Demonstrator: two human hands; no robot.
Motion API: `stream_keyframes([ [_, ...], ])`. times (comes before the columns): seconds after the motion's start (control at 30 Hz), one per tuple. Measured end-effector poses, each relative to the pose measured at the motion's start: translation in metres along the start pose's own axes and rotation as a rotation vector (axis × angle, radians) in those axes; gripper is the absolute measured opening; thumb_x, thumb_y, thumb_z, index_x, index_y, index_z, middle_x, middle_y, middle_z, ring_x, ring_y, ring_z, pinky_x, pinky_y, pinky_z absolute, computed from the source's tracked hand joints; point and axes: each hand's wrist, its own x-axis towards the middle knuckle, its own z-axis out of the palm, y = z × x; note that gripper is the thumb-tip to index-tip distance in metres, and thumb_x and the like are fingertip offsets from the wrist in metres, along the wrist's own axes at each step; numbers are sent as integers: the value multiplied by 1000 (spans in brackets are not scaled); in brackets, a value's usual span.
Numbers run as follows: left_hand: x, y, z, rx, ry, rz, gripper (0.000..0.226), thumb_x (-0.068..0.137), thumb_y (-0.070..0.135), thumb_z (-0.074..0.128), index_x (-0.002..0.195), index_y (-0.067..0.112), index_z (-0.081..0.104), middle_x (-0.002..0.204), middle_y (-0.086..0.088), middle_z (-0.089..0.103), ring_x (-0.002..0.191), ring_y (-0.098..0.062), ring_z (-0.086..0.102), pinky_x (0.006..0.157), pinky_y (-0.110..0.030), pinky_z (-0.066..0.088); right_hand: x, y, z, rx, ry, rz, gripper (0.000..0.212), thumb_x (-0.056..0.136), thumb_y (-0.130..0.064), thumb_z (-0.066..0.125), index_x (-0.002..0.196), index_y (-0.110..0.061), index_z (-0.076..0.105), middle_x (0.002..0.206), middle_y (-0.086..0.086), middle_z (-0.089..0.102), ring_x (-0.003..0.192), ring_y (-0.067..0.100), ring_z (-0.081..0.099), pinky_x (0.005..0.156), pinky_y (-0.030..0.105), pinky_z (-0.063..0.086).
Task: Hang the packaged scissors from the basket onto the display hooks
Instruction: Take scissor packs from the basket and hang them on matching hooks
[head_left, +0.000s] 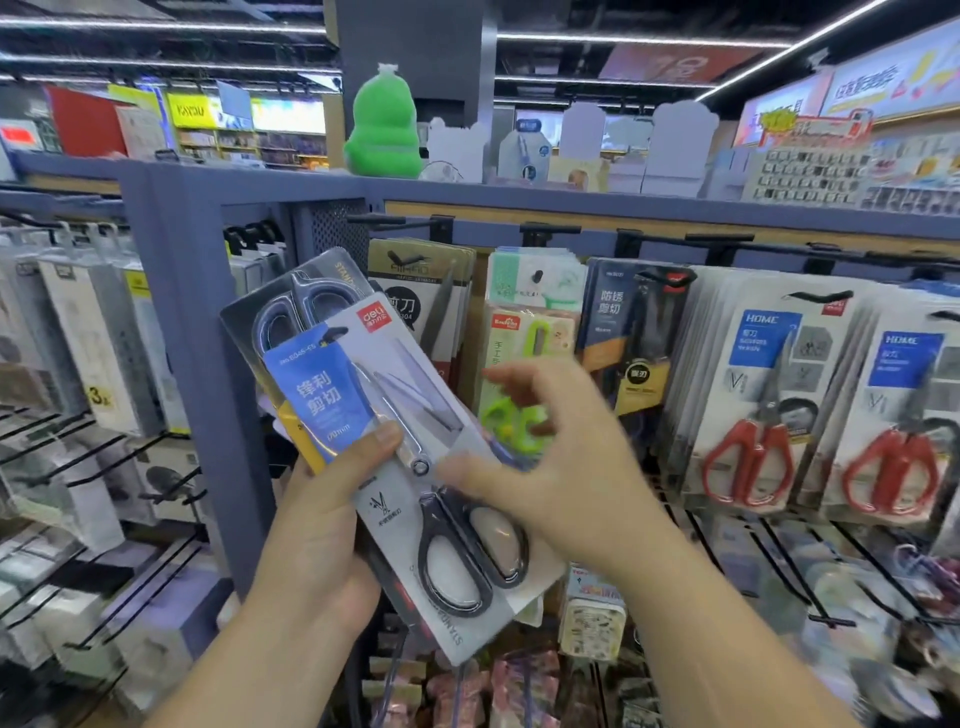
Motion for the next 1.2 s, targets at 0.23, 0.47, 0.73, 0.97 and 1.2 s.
stream_keyframes([
  [0.23,0,-11,7,-26,-10,-29,79,63,26,93,138,19,68,131,-18,73,119,-45,70,101,-72,51,-18,2,0,17,-142,35,80,64,-49,97,135,-43,60,120,-19,51,119,-2,52,99,17,45],
  [0.47,-12,-25,19,-38,6,-109,68,70,28,80,136,16,67,120,-12,78,105,-34,78,78,-50,65,-44,7,1,361,73,237,55,77,-15,91,122,-32,62,108,-26,74,97,-7,71,79,10,52],
  [0.73,-32,-34,25,31,-39,-55,64,65,21,77,127,14,67,109,-10,81,99,-29,79,71,-41,64,-69,17,-8,586,302,288,46,82,-13,86,117,-22,58,101,-9,77,91,8,73,74,19,55],
  [0.97,-54,-61,56,106,-55,-41,52,61,26,82,109,21,63,100,-4,80,91,-25,80,76,-43,61,-102,39,-64,765,345,342,46,82,-12,81,122,-16,60,112,8,77,99,22,74,79,32,59],
  [1.2,-97,-117,119,123,-42,-8,64,62,26,81,124,15,67,109,-6,81,94,-27,79,77,-44,60,-161,99,-161,738,336,388,46,87,-14,78,130,-23,64,120,10,76,103,27,75,79,38,59],
])
